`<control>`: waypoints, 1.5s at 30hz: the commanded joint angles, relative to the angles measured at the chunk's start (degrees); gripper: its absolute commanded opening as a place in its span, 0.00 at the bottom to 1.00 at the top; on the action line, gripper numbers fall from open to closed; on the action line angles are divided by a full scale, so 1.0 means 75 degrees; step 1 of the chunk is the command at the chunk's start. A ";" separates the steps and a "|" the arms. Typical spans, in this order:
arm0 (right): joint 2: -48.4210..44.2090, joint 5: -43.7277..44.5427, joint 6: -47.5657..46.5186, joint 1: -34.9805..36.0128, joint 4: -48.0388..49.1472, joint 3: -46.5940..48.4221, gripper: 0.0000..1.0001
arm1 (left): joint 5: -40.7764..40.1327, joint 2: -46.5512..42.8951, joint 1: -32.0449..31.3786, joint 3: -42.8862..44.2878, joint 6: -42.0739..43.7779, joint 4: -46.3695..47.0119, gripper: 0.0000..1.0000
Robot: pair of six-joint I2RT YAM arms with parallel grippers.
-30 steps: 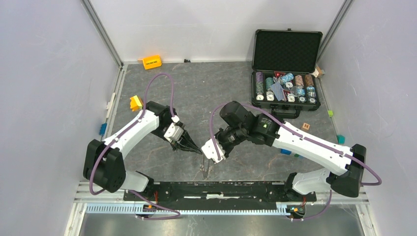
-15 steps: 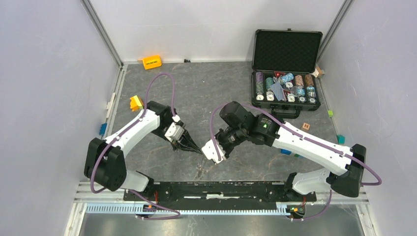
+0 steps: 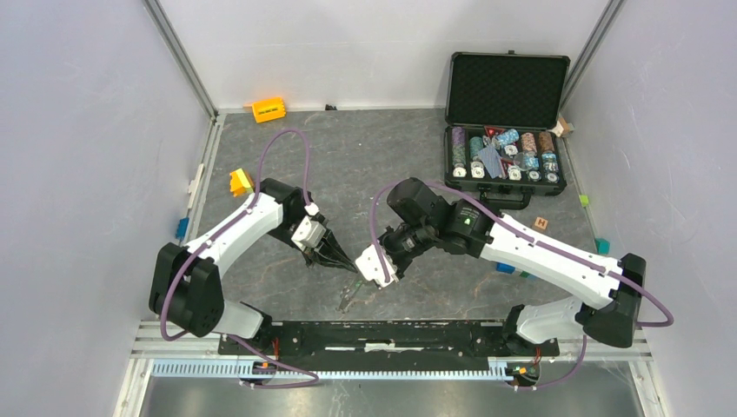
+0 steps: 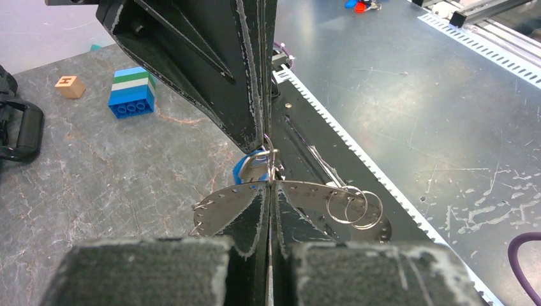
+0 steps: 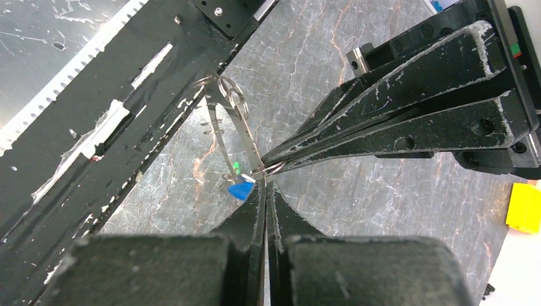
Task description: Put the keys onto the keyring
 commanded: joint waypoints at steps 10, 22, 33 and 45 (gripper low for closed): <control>0.0090 -0.0324 0.0025 0.0053 0.0162 0.0229 0.00 | 0.0393 -0.0017 -0.0046 0.0022 0.3213 -0.0642 0.02; 0.0276 -0.0374 0.0442 0.0053 0.0446 0.0294 0.00 | -0.0032 -0.0014 -0.0169 -0.0036 0.3411 -0.0644 0.02; 0.0454 -0.0289 0.0464 0.0053 0.0466 0.0416 0.00 | -0.0155 -0.0078 -0.0252 0.0022 0.3376 -0.0643 0.02; 0.0772 -0.0062 -0.0106 0.0051 0.0113 0.0668 0.00 | -0.0389 -0.0274 -0.0398 -0.0024 0.3488 -0.0642 0.02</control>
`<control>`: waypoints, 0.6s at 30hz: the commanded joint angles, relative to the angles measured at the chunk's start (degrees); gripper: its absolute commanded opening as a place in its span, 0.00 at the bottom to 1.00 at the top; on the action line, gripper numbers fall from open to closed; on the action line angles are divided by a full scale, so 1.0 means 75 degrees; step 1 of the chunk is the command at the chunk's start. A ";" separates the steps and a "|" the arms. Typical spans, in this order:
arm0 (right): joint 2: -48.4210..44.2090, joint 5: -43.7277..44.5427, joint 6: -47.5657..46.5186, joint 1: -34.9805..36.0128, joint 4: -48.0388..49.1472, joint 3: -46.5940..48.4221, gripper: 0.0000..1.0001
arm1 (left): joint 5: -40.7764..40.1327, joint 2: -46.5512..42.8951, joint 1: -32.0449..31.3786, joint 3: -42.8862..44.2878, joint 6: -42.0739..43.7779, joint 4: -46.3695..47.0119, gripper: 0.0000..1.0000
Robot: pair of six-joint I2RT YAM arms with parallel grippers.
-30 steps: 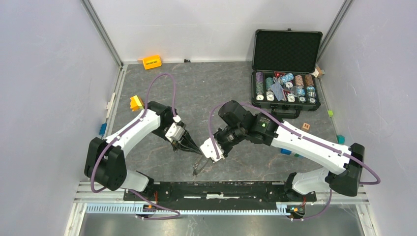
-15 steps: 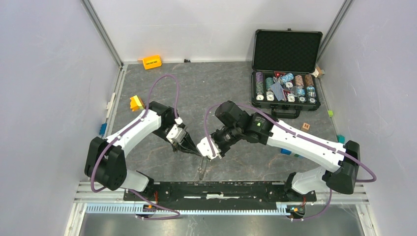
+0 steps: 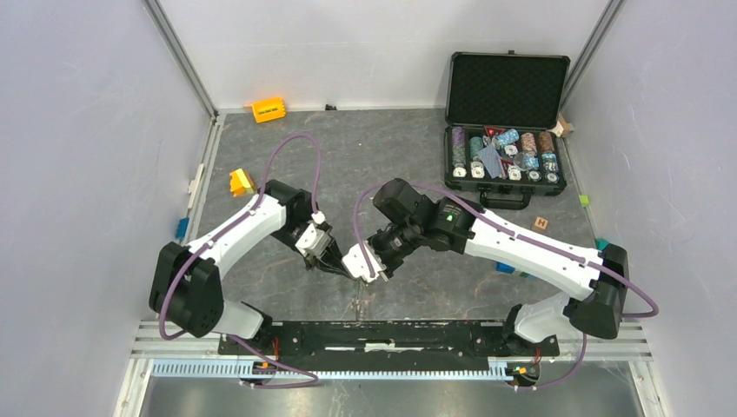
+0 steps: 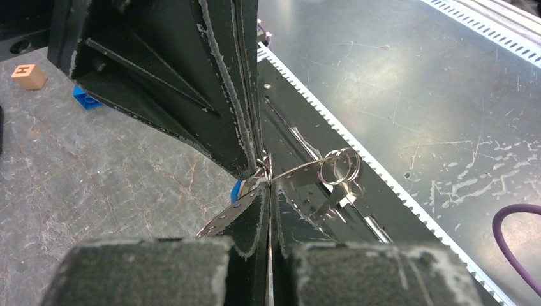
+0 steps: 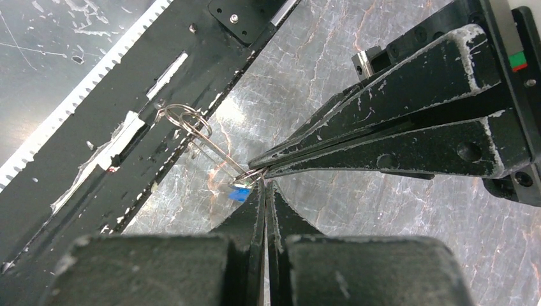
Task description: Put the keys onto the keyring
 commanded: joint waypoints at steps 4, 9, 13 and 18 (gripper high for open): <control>0.0122 0.0383 -0.0816 0.0012 -0.0064 0.0414 0.00 | 0.0152 -0.0295 -0.0101 0.0111 0.3434 -0.0639 0.02; 0.0156 0.0562 -0.1112 0.0020 -0.0290 0.0511 0.00 | 0.0119 -0.0349 -0.0134 0.0250 0.3307 -0.0642 0.02; 0.0280 0.0511 -0.1255 0.0009 -0.0471 0.0703 0.00 | 0.0147 -0.0333 -0.0153 0.0269 0.3302 -0.0643 0.02; 0.0445 0.0538 -0.1466 0.0013 -0.0713 0.0928 0.00 | 0.0204 -0.0291 -0.0153 0.0268 0.3365 -0.0641 0.02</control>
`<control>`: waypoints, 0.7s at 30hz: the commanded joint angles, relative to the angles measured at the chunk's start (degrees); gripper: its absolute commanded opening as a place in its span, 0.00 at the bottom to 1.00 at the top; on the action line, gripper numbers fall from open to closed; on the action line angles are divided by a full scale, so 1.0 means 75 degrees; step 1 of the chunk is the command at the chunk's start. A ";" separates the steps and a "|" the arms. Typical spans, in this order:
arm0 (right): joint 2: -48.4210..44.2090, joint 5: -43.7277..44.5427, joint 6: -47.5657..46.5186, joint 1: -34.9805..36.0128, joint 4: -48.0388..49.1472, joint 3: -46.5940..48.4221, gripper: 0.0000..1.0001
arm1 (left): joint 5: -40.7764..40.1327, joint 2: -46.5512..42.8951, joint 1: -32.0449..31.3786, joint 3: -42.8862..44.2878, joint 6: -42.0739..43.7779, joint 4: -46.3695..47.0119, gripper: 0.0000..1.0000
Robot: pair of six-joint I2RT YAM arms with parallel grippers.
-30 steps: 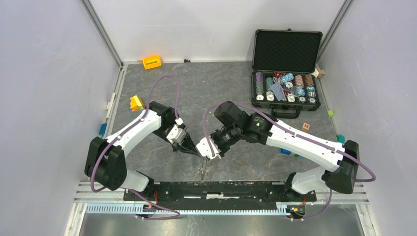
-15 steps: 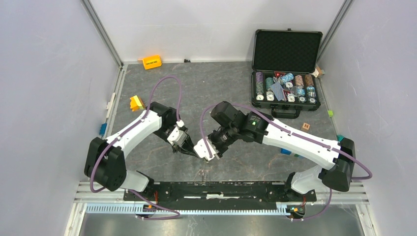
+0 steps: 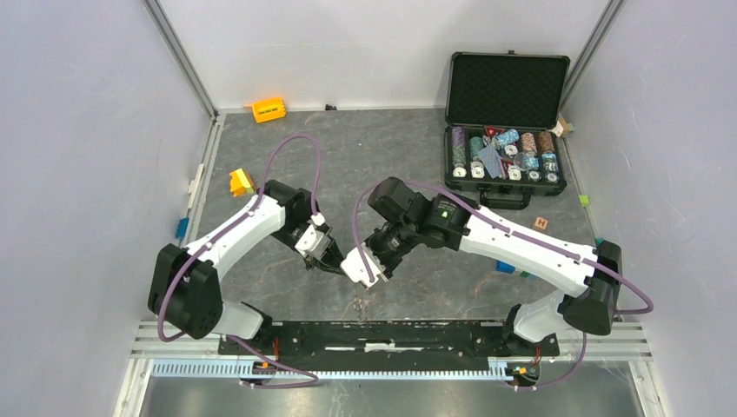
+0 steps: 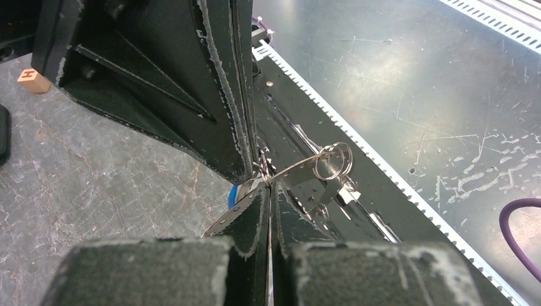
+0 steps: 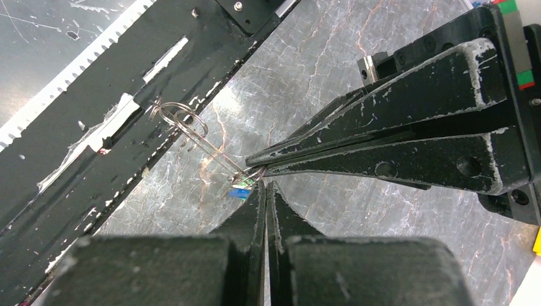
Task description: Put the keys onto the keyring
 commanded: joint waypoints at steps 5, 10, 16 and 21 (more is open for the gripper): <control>0.0073 0.0267 -0.0670 -0.0045 -0.0083 0.0420 0.00 | 0.0333 -0.0190 -0.0123 0.0327 0.3275 -0.0753 0.02; 0.0011 0.0177 -0.0513 -0.0044 0.0108 0.0306 0.00 | 0.0357 -0.0164 -0.0124 0.0363 0.3164 -0.0751 0.02; 0.0043 0.0043 -0.0213 -0.0046 0.0390 0.0203 0.00 | 0.0545 -0.0198 -0.0127 0.0339 0.3220 -0.0761 0.02; 0.0030 0.0180 0.0134 -0.0044 0.0684 0.0041 0.00 | 0.0581 -0.0242 -0.0126 0.0304 0.3231 -0.0758 0.02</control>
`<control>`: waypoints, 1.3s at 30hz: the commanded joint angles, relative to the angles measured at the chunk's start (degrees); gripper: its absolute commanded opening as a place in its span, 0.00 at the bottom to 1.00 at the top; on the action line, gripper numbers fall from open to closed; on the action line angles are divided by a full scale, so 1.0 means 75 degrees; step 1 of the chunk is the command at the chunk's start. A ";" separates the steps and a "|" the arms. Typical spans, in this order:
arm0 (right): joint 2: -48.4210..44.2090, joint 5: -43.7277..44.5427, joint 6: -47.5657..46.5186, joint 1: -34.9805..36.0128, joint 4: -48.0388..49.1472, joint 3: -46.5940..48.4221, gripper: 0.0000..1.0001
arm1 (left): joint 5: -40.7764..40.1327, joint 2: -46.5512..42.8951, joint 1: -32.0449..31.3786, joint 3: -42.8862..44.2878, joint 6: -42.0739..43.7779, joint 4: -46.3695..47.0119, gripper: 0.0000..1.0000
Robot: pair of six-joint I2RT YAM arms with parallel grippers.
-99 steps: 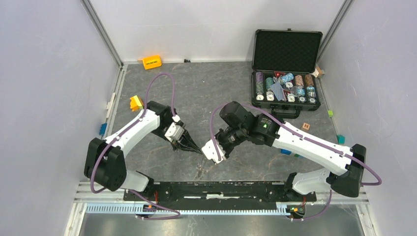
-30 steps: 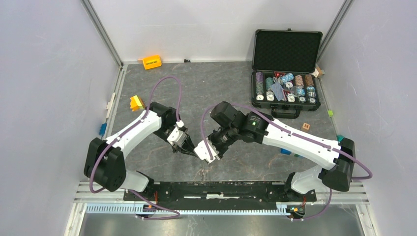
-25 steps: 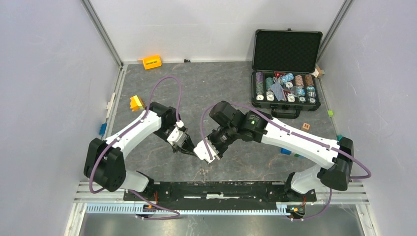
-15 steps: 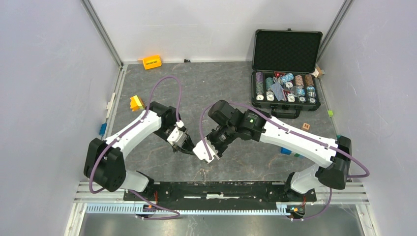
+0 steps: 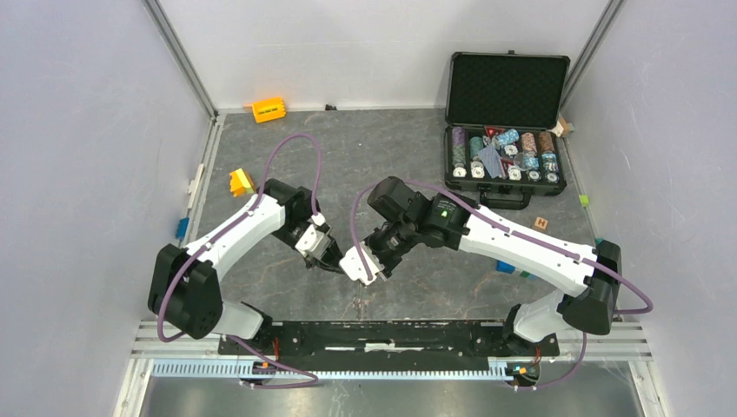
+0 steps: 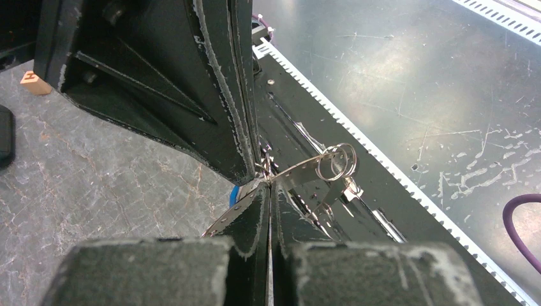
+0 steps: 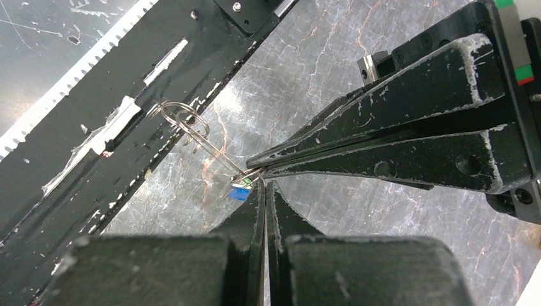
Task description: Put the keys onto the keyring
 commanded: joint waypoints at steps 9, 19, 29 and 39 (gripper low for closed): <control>-0.0032 0.0356 0.0528 -0.0043 0.1249 -0.0501 0.00 | 0.0710 -0.0264 -0.0113 0.0310 0.3106 -0.0780 0.02; -0.0248 0.1033 0.0753 -0.0043 0.1600 -0.0891 0.00 | 0.0723 -0.0322 -0.0097 0.0284 0.2865 -0.0779 0.02; -0.0336 0.1392 0.1301 -0.0043 0.1797 -0.0840 0.00 | 0.0771 -0.0307 -0.0023 0.0287 0.2709 -0.0781 0.02; -0.0232 0.1419 0.2091 -0.0055 0.1905 -0.0792 0.00 | 0.0981 -0.0274 0.0333 0.0365 0.2628 -0.0784 0.02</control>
